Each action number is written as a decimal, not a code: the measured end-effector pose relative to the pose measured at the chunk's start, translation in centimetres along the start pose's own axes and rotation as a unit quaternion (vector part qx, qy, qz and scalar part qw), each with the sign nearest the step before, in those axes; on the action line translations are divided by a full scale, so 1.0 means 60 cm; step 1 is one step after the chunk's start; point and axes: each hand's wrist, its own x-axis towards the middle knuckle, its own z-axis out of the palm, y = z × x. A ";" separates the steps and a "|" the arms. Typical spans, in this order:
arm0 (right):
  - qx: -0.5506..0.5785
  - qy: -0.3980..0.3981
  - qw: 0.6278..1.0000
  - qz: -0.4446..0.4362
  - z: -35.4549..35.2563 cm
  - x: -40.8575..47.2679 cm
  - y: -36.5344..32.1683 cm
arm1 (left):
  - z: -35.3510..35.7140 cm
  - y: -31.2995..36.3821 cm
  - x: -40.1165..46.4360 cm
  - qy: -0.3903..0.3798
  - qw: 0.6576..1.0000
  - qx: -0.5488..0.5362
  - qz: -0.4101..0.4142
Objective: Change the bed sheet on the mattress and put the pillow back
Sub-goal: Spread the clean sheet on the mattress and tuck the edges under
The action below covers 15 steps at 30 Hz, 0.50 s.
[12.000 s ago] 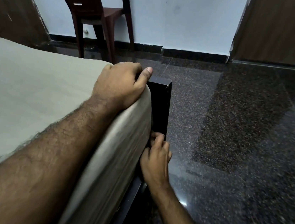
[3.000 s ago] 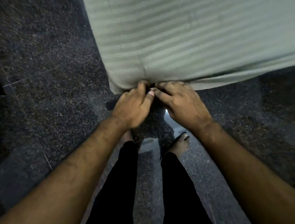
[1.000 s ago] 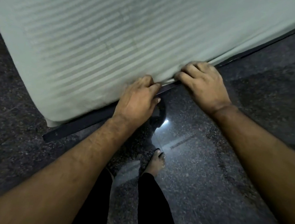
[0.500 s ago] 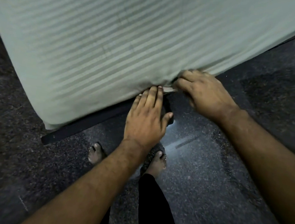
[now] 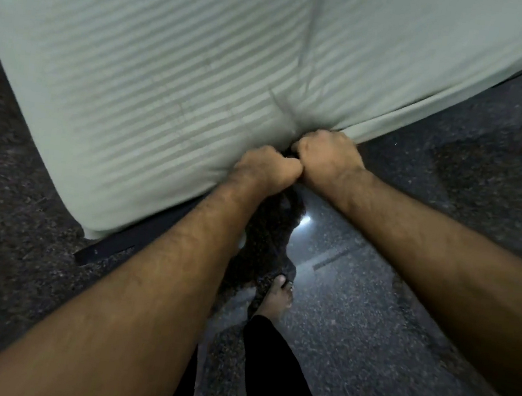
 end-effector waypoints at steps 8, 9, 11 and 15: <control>-0.052 -0.185 0.980 -0.055 -0.040 0.062 0.023 | 0.022 -0.036 0.013 -0.027 0.996 -0.054 0.066; -0.061 -0.138 0.986 -0.070 -0.031 0.041 0.024 | 0.023 -0.036 0.012 -0.026 0.995 -0.058 0.081; -0.060 -0.036 0.992 -0.103 -0.001 -0.005 0.038 | 0.034 -0.045 0.026 -0.027 0.992 -0.054 0.109; 0.001 0.096 0.989 -0.114 0.026 -0.078 0.079 | 0.019 -0.041 0.013 -0.028 0.993 -0.002 0.112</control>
